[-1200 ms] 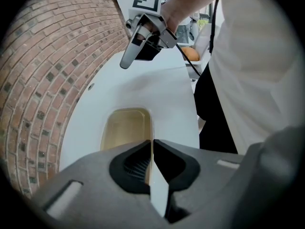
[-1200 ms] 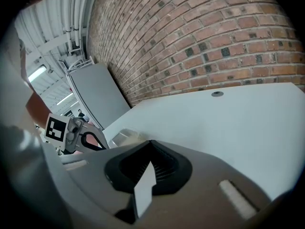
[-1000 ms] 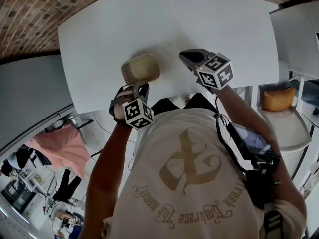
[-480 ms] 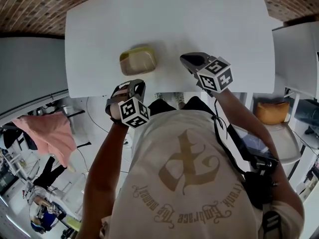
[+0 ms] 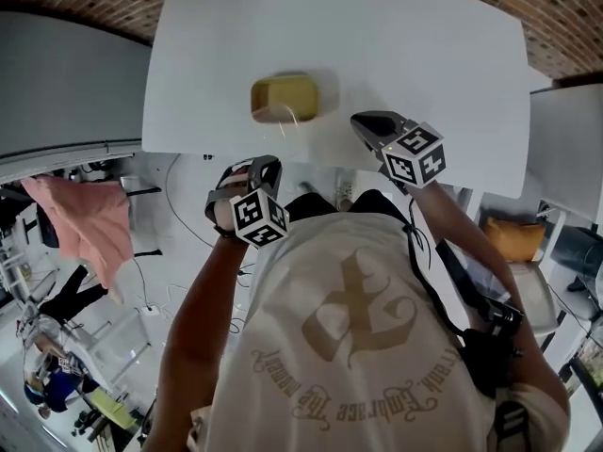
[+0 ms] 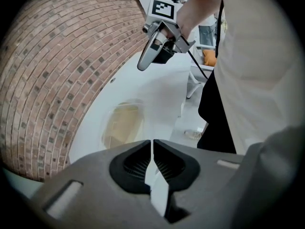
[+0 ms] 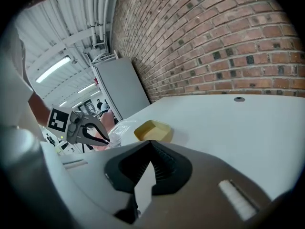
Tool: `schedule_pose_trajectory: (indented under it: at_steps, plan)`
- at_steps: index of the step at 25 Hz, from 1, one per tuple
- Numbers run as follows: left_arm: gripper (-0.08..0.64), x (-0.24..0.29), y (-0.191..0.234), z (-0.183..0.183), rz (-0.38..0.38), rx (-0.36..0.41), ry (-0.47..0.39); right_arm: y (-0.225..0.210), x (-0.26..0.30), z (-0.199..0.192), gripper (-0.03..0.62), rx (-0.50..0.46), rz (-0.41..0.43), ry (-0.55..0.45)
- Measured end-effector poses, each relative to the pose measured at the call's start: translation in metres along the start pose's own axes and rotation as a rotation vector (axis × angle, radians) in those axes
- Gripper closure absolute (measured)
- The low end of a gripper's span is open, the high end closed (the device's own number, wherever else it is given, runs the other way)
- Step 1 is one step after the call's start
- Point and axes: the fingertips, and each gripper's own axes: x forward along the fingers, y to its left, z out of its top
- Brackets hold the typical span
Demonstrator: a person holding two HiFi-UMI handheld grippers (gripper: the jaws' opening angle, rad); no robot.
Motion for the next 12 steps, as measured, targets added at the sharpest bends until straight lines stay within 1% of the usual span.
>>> schedule_pose_trajectory:
  at_steps: [5, 12]
  plan:
    - [0.54, -0.014, -0.005, -0.021, 0.023, -0.03, -0.004, 0.024, 0.008, 0.004, 0.583, -0.028, 0.01, -0.001]
    - [0.54, -0.029, -0.013, -0.054, 0.024, -0.069, -0.033, 0.058, 0.013, -0.001, 0.584, -0.061, -0.003, 0.023]
